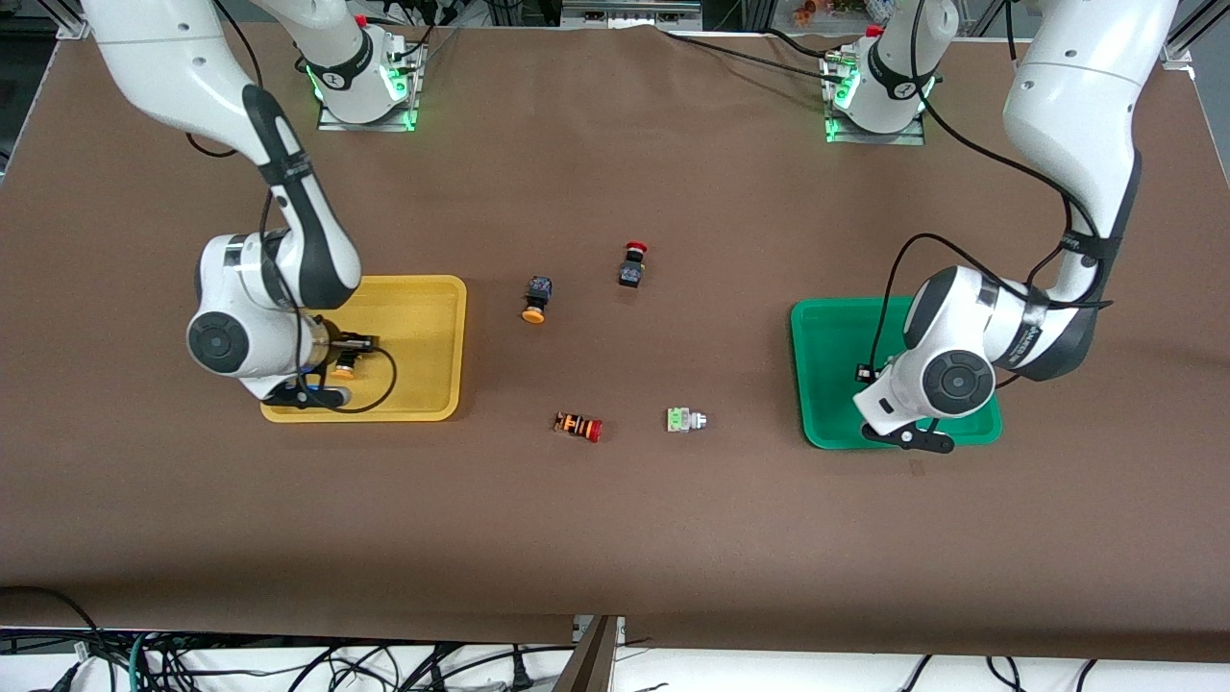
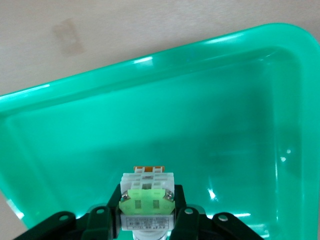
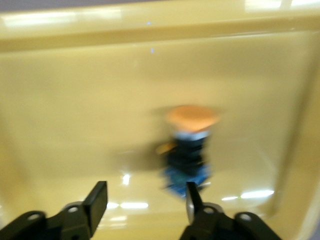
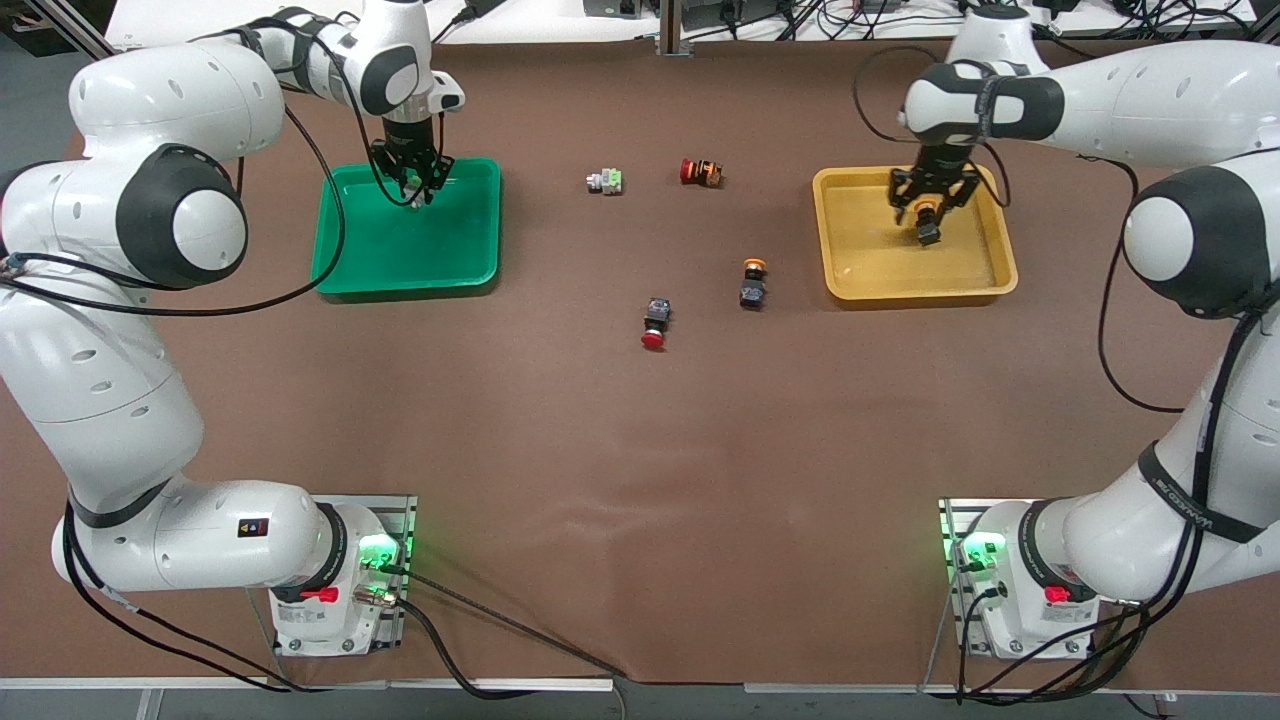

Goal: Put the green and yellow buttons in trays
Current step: 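Grasp another yellow button with the right gripper while the left releases green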

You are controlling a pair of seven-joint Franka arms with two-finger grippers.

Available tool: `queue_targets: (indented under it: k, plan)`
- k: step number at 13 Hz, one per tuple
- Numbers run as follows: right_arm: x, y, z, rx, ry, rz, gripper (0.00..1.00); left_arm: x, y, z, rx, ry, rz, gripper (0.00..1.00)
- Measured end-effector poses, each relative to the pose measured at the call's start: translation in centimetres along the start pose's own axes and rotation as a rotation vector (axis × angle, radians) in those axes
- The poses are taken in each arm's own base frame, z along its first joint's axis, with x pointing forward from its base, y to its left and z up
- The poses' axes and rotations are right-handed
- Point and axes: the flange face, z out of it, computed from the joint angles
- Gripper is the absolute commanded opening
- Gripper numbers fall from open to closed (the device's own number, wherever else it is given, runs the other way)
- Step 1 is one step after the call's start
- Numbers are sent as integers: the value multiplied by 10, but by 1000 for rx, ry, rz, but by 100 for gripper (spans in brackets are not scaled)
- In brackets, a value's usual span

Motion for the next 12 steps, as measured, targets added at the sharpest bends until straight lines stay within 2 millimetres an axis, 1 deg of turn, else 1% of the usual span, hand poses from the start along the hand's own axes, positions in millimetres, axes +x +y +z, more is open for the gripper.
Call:
queue_targets:
  k: [1,2,3,4,5,6,7,8,9,10,11,12]
  plan:
    - [-13,-41,-5,17,5,37,100,2,5,-2,-19,10,0,100]
    - [-28,-80,-5,30,7,58,100,3,10,-12,-61,25,-17,100]
    - [-42,-113,-1,44,8,75,100,5,16,-29,-135,40,-56,100]
    - [-55,-141,6,59,12,100,100,7,21,-46,-214,53,-110,100]
    - [-64,-165,16,76,17,132,100,7,25,-59,-266,58,-166,100]
    - [-73,-186,26,94,20,164,100,8,29,-66,-298,52,-240,100]
    - [-82,-205,37,109,19,183,100,8,35,-69,-314,42,-315,100]
    - [-90,-220,49,117,16,188,100,9,45,-73,-323,35,-374,100]
    - [-97,-232,60,119,12,185,89,11,63,-79,-330,34,-436,100]
    - [-101,-239,69,120,9,186,39,12,87,-85,-331,27,-522,100]
    - [-104,-244,77,122,8,192,1,13,108,-89,-334,16,-616,100]
    - [-105,-245,83,121,5,194,0,15,127,-91,-341,9,-709,100]
